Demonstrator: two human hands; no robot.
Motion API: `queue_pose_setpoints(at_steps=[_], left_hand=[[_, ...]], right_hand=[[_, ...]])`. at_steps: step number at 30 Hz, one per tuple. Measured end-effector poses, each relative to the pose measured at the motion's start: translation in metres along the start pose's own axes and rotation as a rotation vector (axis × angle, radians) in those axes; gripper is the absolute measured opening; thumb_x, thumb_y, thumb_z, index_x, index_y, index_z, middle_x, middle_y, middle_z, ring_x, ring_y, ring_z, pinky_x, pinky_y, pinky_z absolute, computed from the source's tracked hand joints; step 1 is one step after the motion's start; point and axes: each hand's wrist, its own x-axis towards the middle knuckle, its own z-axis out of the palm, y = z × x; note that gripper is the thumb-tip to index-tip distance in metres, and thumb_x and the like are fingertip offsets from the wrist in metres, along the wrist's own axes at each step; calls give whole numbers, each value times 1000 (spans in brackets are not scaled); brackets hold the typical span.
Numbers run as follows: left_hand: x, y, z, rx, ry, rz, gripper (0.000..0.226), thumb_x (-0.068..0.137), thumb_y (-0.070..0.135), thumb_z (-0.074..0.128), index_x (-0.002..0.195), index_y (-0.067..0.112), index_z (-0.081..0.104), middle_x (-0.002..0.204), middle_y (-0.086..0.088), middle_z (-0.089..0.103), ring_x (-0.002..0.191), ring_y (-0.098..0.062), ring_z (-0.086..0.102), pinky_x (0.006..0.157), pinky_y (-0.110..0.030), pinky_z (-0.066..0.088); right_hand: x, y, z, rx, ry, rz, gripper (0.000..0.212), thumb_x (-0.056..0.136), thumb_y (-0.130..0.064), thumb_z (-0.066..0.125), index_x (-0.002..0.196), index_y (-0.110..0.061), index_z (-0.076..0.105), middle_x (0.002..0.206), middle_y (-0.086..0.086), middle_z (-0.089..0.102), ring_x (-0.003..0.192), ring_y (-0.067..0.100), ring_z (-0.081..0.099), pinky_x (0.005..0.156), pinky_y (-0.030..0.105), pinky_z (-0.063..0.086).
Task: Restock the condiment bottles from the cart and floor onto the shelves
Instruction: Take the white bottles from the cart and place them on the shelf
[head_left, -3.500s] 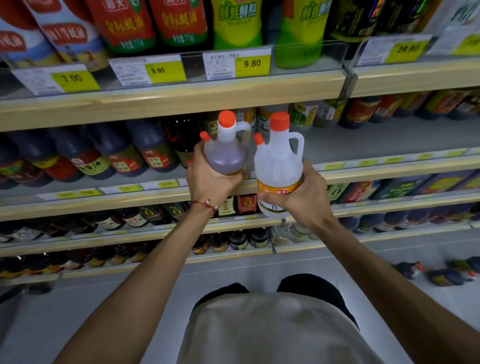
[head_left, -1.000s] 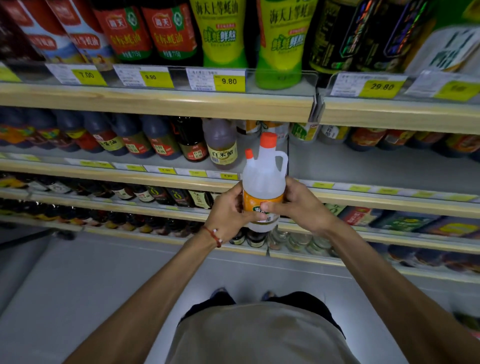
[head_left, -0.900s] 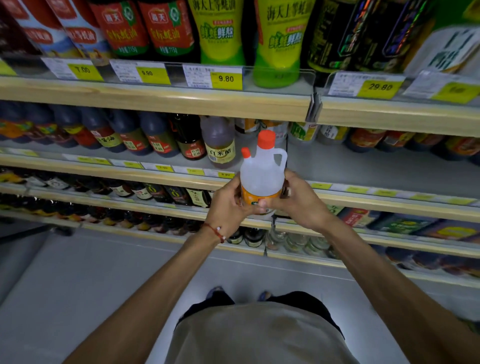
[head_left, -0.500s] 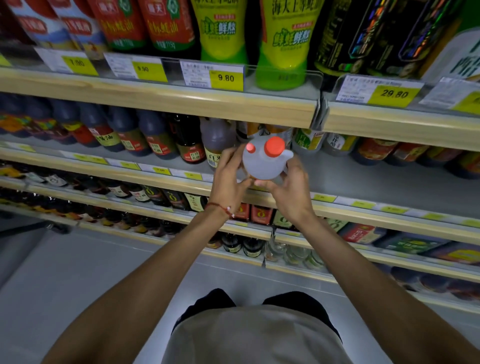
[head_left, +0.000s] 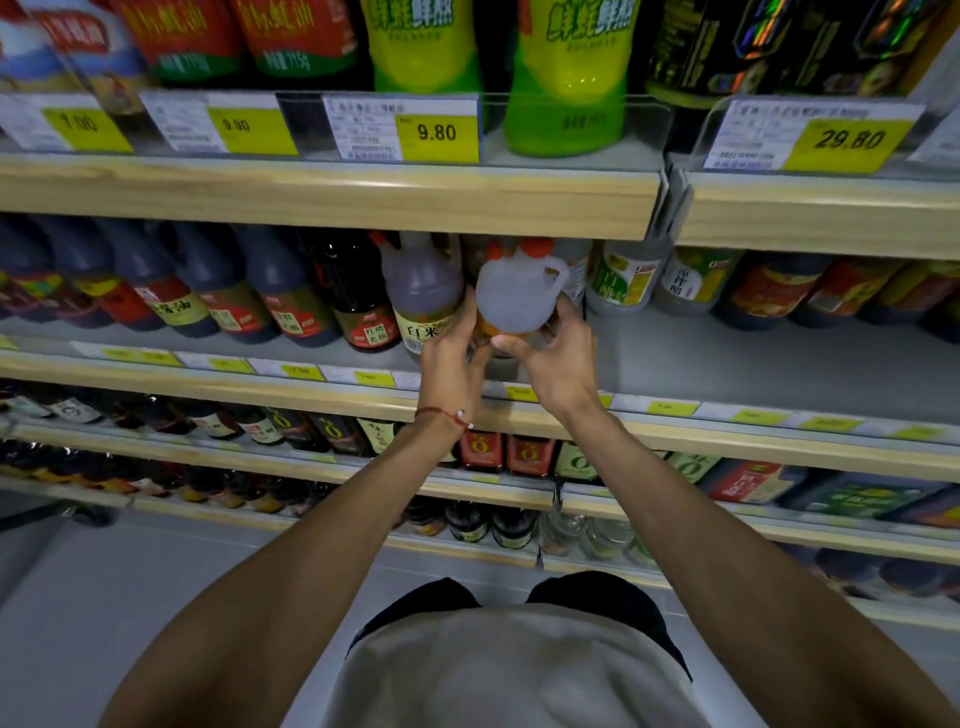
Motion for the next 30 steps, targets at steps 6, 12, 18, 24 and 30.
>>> queue_pose_setpoints(at_steps=[6, 12, 18, 24, 30], left_hand=[[13, -14, 3, 75, 91, 4, 57, 91, 21, 67, 146, 25, 53, 132, -5, 69, 125, -22, 63, 105, -42, 52], [7, -20, -1, 3, 111, -12, 49, 92, 13, 70, 140, 18, 62, 128, 1, 71, 121, -13, 65, 107, -38, 52], [-10, -2, -23, -111, 128, -116, 40, 89, 1, 72, 129, 5, 69, 116, 5, 72, 107, -6, 70, 97, -30, 58], [-22, -10, -63, -92, 299, -207, 36, 87, 3, 75, 122, 7, 66, 107, 1, 71, 97, -11, 69, 92, -28, 58], [-5, -26, -79, -209, 191, -224, 52, 89, 3, 73, 138, 9, 59, 131, -7, 64, 113, 0, 65, 99, -19, 52]], right_hand=[[27, 27, 16, 27, 15, -6, 93, 59, -68, 91, 134, -23, 60, 122, -7, 74, 116, 17, 69, 96, 55, 58], [22, 13, 17, -56, -5, 16, 87, 75, -47, 89, 147, -17, 51, 137, -5, 67, 128, 11, 62, 105, 40, 54], [-18, -13, 24, -262, 189, 31, 47, 86, -20, 83, 126, -10, 62, 120, 7, 67, 110, 23, 64, 91, 41, 56], [-47, -30, 49, -246, 83, 48, 38, 92, -14, 76, 127, -7, 63, 117, 7, 69, 103, 19, 66, 93, 44, 58], [-33, -33, 78, -284, -72, -10, 54, 95, -16, 73, 145, -15, 53, 137, 1, 67, 131, 19, 60, 108, 36, 52]])
